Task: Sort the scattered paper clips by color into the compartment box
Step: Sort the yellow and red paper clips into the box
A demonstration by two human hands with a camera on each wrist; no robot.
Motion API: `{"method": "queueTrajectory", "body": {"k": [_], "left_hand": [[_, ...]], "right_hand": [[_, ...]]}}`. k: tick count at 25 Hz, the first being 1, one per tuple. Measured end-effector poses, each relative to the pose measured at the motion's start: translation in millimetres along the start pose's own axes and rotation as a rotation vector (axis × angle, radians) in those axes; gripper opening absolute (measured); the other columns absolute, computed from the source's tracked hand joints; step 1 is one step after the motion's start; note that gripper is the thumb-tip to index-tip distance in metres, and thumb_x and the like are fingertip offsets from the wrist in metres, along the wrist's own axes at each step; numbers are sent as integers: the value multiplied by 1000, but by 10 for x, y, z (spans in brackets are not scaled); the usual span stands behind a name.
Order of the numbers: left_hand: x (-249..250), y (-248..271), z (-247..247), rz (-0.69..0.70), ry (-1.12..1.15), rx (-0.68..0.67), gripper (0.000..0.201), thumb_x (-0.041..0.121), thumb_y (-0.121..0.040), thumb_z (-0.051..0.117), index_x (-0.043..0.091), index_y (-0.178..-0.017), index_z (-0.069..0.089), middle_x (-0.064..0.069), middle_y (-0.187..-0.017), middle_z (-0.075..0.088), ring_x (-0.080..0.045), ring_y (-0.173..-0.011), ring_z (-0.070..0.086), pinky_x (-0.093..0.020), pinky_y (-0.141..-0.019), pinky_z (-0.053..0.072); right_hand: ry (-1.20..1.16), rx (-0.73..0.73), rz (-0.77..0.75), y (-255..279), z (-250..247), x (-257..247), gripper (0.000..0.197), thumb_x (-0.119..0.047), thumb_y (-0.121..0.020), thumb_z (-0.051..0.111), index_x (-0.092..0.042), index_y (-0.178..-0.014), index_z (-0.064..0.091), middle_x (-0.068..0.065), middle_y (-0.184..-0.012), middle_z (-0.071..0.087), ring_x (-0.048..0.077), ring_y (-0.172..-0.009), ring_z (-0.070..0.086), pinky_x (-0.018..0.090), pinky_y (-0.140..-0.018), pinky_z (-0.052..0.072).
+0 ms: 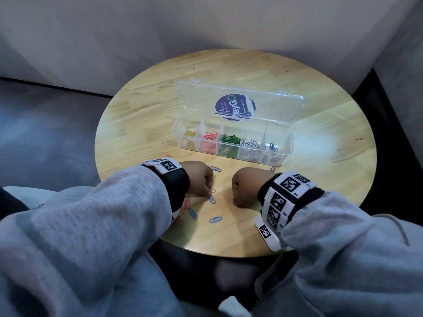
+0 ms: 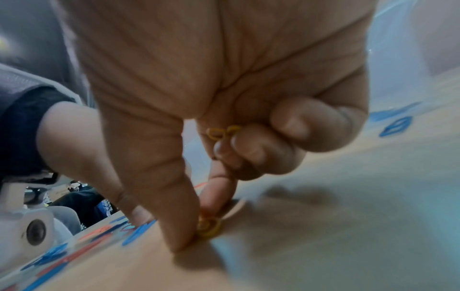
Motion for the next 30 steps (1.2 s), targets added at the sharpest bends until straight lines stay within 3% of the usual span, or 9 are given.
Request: {"method": "queueTrajectory", "body": {"k": [4, 6, 9, 11, 14, 17, 22, 26, 30], "left_hand": [[-59, 12, 12, 3, 64, -4, 16, 30, -80, 68, 24, -72, 55, 12, -63, 51, -4, -59, 45, -21, -52, 31], [-120, 32, -42, -1, 169, 8, 20, 28, -79, 69, 24, -67, 54, 12, -62, 54, -7, -60, 49, -20, -56, 35], [-264, 69, -211, 10, 546, 17, 22, 17, -82, 68, 21, -65, 55, 8, -59, 56, -9, -55, 50, -21, -61, 42], [-371, 121, -362, 9, 884, 50, 24, 4, -85, 63, 15, -66, 53, 4, -55, 55, -8, -49, 52, -20, -56, 50], [-572, 247, -568, -1, 1235, 169, 27, -5, -87, 55, 10, -65, 49, -1, -53, 57, -5, -43, 57, -16, -46, 52], [-820, 372, -627, 14, 1448, 253, 29, -6, -87, 52, 9, -64, 45, -1, -52, 62, -8, -43, 60, -16, -46, 53], [-1163, 435, -583, -8, 1618, 254, 23, -4, -90, 48, 10, -72, 51, -1, -50, 61, -8, -41, 58, -14, -44, 51], [-1296, 392, -609, -65, 1635, 185, 21, 5, -93, 43, 11, -85, 61, 1, -57, 53, -4, -38, 52, -11, -40, 45], [-1318, 318, -538, -144, 1588, 109, 27, 21, -95, 43, 10, -76, 59, -1, -63, 47, -5, -35, 48, -11, -36, 39]], "right_hand": [[-86, -50, -34, 23, -17, 33, 6, -19, -76, 66, -14, -74, 64, 2, -70, 59, 19, -69, 54, 21, -55, 38], [-180, -69, -48, 54, -59, 75, 18, -19, -76, 69, -18, -62, 57, -3, -59, 54, 14, -57, 49, 21, -54, 38], [-363, -62, -55, 56, -114, 163, 21, -17, -72, 68, -19, -56, 55, -2, -58, 60, 13, -52, 49, 25, -61, 45], [-481, -47, -62, 57, -121, 188, 20, -14, -73, 66, -19, -57, 56, -2, -61, 64, 14, -53, 52, 26, -62, 46], [-638, -21, -70, 79, -130, 162, 25, -4, -79, 63, -17, -60, 52, -1, -55, 58, 9, -44, 52, 21, -53, 45], [-863, -18, -65, 97, -167, 52, 28, 6, -82, 60, -12, -64, 48, 1, -51, 56, 4, -36, 49, 14, -42, 42], [-1342, -57, -20, -34, -241, -282, 28, 11, -90, 41, -9, -79, 58, 1, -54, 53, 6, -40, 48, 15, -39, 40], [-1355, -102, 63, -181, -275, -558, 33, 3, -91, 32, -7, -72, 57, 4, -59, 45, 8, -40, 45, 16, -40, 38], [-1297, -122, 103, -300, -319, -834, 29, -3, -93, 34, -6, -69, 50, 7, -65, 43, 14, -51, 44, 17, -40, 38]]}}
Point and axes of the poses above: each hand's wrist, its own y-axis away from the middle knuckle, its own z-axis out of the palm, x = y × z, the point moved 3 cm from there along -y, towards the middle knuckle
